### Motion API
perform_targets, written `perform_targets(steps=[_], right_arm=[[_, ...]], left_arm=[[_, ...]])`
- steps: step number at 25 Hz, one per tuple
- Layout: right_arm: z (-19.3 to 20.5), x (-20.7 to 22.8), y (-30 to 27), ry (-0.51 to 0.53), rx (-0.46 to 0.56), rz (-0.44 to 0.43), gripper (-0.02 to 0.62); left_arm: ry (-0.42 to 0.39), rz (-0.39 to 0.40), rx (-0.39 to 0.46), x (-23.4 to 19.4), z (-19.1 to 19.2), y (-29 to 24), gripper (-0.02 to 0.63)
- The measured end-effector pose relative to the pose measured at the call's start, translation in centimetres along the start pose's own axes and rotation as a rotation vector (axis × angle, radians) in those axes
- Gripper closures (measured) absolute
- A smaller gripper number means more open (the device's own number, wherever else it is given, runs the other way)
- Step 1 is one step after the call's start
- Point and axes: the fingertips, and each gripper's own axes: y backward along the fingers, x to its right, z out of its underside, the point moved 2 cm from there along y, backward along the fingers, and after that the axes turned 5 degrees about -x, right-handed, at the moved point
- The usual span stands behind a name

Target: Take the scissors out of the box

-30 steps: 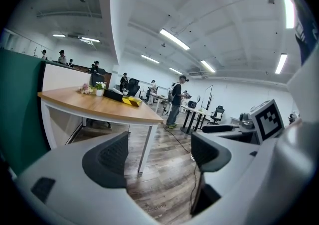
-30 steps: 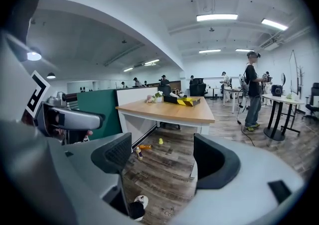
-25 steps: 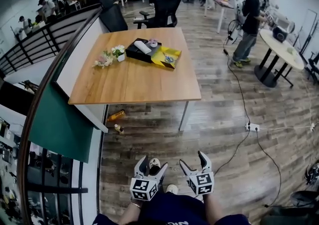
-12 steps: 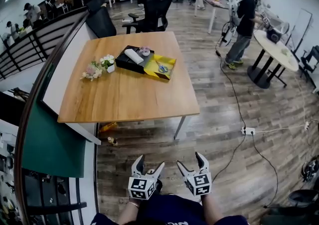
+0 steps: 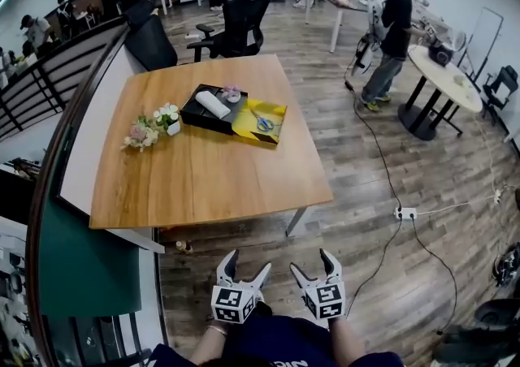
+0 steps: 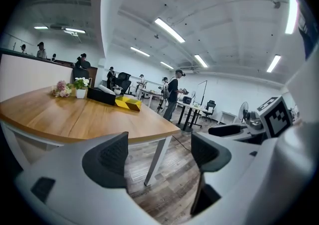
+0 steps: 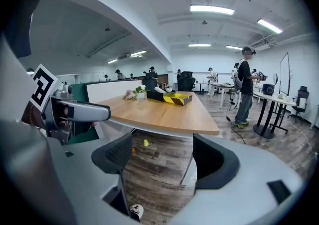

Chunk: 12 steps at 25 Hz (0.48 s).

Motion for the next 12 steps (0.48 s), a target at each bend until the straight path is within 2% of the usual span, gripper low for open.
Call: perform_targets(steps=[6, 12], right_arm=[[-1.4, 0.5, -2.9, -0.030, -0.001, 0.049, 0.225], [-2.7, -0.2, -4.8, -0.040, -0.001, 0.037, 0.230]], left_arm=[[-0.029, 0.015, 0.019, -3.0, -2.2, -1.4, 0.229], [-0.032, 0.017, 0.037, -4.8, -3.9, -2.1, 0.229]])
